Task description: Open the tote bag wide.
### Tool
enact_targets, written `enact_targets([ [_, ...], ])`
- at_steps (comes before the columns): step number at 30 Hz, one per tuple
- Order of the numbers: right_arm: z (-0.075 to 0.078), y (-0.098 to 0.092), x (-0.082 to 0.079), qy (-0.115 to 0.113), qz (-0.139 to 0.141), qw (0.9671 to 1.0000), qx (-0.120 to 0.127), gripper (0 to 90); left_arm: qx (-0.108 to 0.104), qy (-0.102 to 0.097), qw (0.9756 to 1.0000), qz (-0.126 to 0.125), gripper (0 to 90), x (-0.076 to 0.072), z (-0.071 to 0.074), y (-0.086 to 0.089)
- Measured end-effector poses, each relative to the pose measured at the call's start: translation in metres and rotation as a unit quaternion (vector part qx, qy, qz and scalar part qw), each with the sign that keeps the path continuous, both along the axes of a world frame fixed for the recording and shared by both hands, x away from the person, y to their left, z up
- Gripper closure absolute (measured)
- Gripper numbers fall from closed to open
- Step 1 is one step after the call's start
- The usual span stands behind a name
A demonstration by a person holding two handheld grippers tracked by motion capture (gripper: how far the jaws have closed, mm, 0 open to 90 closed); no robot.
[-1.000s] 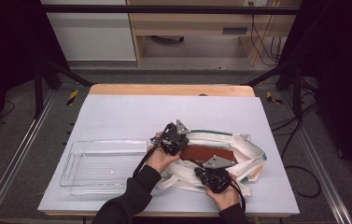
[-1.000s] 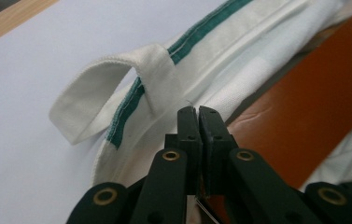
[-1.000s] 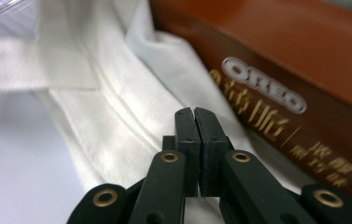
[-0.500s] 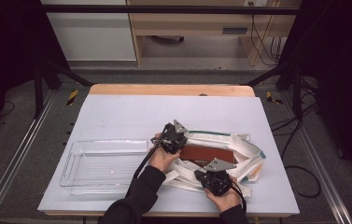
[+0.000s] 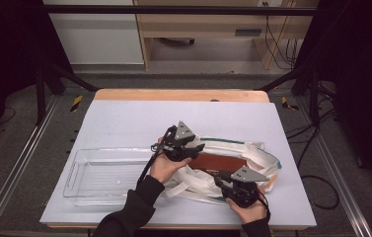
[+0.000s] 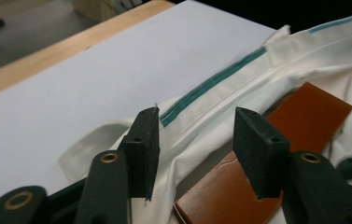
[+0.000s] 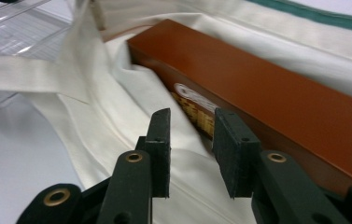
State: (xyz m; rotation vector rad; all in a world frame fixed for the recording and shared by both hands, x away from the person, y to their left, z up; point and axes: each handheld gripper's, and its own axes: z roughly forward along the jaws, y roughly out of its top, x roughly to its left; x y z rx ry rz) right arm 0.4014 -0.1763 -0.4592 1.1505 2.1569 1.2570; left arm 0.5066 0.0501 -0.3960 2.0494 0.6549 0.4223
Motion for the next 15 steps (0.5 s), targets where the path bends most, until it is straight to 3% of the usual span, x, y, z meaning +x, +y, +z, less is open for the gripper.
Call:
enact_targets([
  [2, -0.001, -0.008, -0.001, 0.001, -0.008, 1.0000, -0.002, 67.3, 0.005, -0.003, 0.9998, -0.021, 47.5, -0.002, 0.000, -0.001],
  [4, -0.006, -0.013, -0.003, 0.013, -0.009, 0.9999, -0.002, 67.5, 0.027, -0.003, 0.9987, -0.044, 45.9, -0.003, -0.004, -0.004],
  [9, -0.012, -0.010, -0.005, 0.018, -0.003, 0.9994, -0.030, 65.4, 0.077, -0.005, 0.9933, -0.087, 40.7, -0.005, -0.022, -0.012],
  [14, -0.014, -0.011, -0.005, 0.030, -0.004, 0.9992, -0.026, 65.1, 0.098, 0.006, 0.9904, -0.097, 32.0, -0.003, -0.033, -0.011],
  [15, -0.015, -0.011, -0.005, 0.030, -0.003, 0.9992, -0.027, 64.9, 0.090, 0.011, 0.9914, -0.094, 30.0, -0.003, -0.034, -0.011],
])
